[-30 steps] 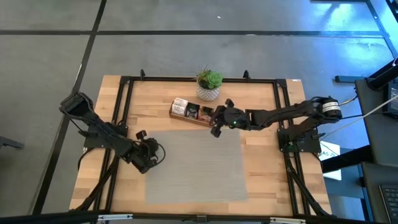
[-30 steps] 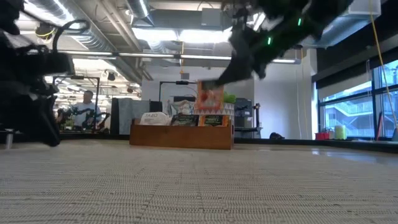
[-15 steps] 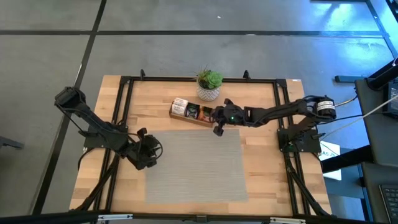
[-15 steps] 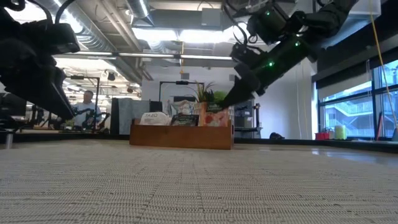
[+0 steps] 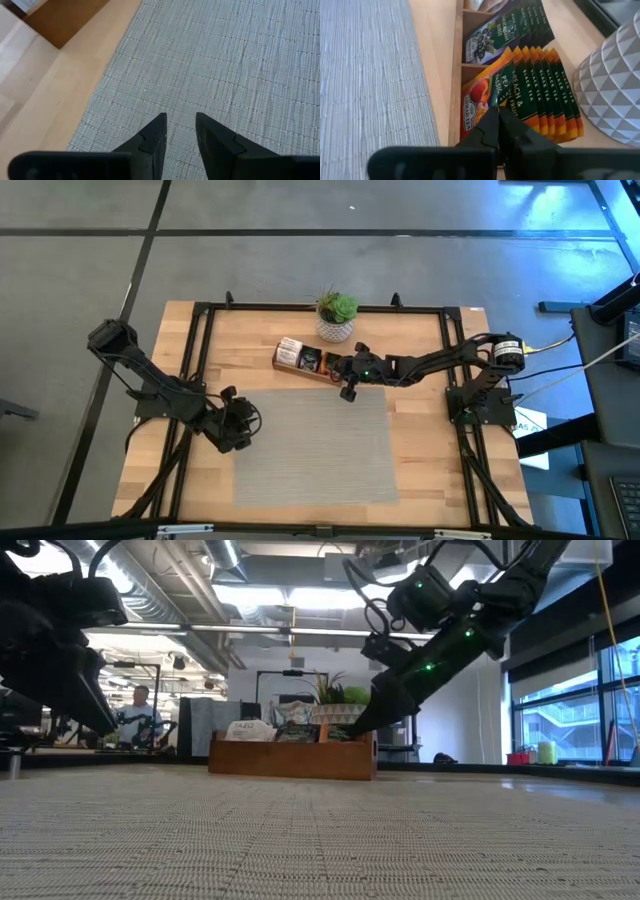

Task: Pick & Place Tea
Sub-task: Put the orange tea bag into the right section of the wooden organizer, then adjust the wooden organizer on the table

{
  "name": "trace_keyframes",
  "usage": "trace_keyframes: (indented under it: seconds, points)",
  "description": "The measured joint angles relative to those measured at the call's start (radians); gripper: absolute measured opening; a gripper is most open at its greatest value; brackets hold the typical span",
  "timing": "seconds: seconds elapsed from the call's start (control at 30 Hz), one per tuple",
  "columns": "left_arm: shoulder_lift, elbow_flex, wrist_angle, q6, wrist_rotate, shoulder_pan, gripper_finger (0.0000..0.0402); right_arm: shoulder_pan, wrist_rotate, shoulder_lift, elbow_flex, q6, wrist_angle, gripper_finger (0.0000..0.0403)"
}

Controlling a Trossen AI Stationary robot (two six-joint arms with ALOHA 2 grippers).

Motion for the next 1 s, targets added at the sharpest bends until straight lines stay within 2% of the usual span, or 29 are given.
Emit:
trace_keyframes:
  seconds: [0.23, 0.53, 0.67, 0.73, 0.87, 0.93, 1.0]
  points:
    - [0.0, 0.0, 0.0, 0.0, 0.001, 0.0, 0.01, 0.0, 0.016, -0.003, 0.026, -0.077, -0.017, 0.0016]
    - [0.0, 0.001, -0.002, 0.0, 0.001, 0.0, 0.01, 0.0, 0.076, -0.061, 0.121, -0.051, -0.253, 0.0095]
    - [0.0, 0.001, -0.003, -0.002, 0.0, 0.0, 0.01, 0.002, 0.077, -0.091, 0.157, 0.001, -0.337, 0.0112]
    - [0.0, 0.001, -0.004, -0.012, -0.01, 0.004, 0.01, 0.011, 0.027, -0.105, 0.162, 0.074, -0.33, 0.0114]
    - [0.0, 0.001, -0.006, -0.007, -0.021, 0.037, 0.01, 0.049, -0.197, -0.099, 0.157, 0.111, -0.296, 0.0116]
    - [0.0, 0.001, -0.006, 0.003, -0.023, 0.057, 0.01, 0.079, -0.216, -0.074, 0.147, 0.127, -0.283, 0.0116]
    - [0.0, 0.001, -0.004, 0.018, -0.022, 0.077, 0.01, 0.101, -0.191, -0.042, 0.145, 0.133, -0.285, 0.0116]
